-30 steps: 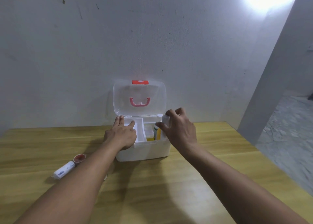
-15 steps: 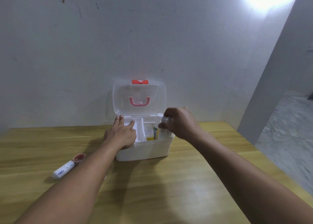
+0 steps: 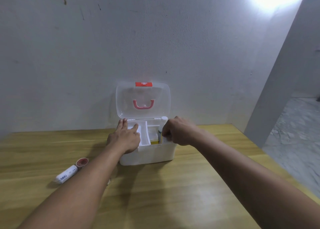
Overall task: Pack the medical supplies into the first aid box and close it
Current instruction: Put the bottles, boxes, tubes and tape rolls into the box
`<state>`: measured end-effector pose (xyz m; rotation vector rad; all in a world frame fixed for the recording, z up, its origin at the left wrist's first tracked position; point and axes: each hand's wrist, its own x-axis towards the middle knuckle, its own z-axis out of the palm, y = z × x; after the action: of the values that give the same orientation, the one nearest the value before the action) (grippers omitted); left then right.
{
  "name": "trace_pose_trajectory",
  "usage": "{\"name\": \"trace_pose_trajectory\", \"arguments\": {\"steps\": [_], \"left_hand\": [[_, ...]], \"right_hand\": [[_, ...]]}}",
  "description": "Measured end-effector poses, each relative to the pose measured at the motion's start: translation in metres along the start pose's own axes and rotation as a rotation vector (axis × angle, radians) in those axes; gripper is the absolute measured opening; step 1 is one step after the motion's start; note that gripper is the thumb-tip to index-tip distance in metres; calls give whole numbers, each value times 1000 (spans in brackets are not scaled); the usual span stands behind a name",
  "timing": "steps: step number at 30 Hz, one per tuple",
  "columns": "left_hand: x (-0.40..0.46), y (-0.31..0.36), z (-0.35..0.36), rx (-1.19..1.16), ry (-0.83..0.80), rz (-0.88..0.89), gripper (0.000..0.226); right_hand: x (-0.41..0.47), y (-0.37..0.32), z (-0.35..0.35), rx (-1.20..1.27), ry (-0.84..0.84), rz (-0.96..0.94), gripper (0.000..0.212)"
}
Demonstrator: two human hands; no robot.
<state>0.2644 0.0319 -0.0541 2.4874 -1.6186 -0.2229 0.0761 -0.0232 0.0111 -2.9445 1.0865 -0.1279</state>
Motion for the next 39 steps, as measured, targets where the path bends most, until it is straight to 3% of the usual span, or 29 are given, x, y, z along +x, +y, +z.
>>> {"name": "trace_pose_trajectory", "arguments": {"steps": [5, 18, 22, 27, 32, 39], "left_hand": [[2, -1, 1, 7, -1, 2, 54], [2, -1, 1, 17, 9, 6, 54], [-1, -1, -1, -5, 8, 8, 54], [-2, -1, -6, -193, 99, 19, 53], [-7, -8, -11, -455, 245, 19, 50], [-45, -54, -20, -513, 357, -86, 40]], "right_hand": [[-3, -2, -10, 13, -81, -33, 36], [-7, -4, -6, -10, -28, -65, 34], [-6, -2, 0, 10, 55, -52, 34], [1, 7, 23, 159, 247, 64, 38], [6, 8, 45, 224, 171, 102, 55], [9, 4, 61, 272, 166, 108, 56]]}}
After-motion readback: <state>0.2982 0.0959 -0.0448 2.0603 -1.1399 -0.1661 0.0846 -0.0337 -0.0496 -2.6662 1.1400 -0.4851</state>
